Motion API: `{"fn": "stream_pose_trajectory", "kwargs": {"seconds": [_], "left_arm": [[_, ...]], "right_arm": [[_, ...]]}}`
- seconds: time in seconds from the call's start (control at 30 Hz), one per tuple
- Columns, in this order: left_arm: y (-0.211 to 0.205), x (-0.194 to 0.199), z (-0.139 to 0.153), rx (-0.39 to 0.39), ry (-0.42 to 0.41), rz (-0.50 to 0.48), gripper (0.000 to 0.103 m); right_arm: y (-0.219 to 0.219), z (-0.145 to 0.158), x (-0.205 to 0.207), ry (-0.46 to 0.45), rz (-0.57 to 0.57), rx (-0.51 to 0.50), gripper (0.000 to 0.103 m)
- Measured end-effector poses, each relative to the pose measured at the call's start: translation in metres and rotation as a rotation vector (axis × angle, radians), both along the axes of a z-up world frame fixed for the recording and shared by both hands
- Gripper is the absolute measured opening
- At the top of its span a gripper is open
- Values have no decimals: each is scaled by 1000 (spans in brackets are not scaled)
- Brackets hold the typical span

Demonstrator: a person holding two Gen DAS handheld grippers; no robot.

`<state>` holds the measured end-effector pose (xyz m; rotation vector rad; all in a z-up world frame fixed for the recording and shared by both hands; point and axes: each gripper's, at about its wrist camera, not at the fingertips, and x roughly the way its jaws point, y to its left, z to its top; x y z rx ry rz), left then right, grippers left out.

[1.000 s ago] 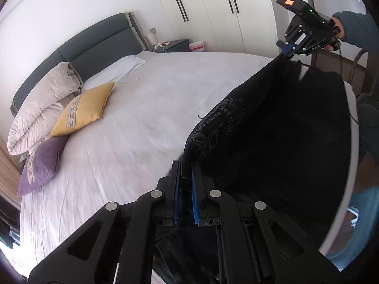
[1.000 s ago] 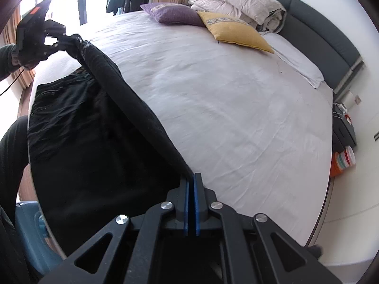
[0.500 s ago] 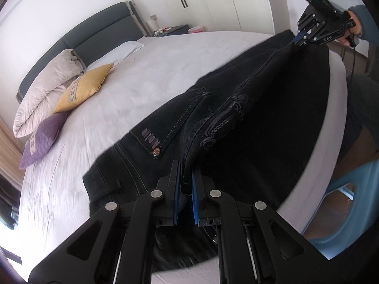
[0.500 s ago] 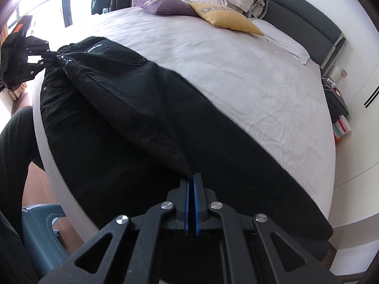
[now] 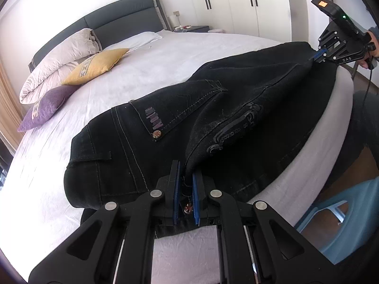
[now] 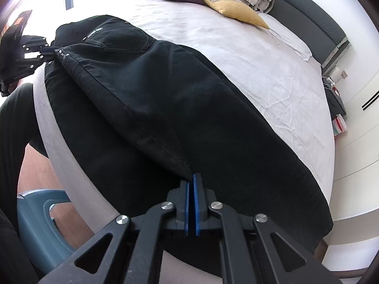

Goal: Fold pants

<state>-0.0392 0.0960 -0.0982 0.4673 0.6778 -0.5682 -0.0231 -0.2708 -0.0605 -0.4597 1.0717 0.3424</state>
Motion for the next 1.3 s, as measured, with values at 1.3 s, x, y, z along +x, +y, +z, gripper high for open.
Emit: {"fn": "stream_pose_trajectory", "kwargs": {"seconds": [1.3], "left_arm": [[6, -1, -12, 92, 17, -80, 12]], "right_arm": [[10, -30, -37, -18, -11, 21, 7]]}}
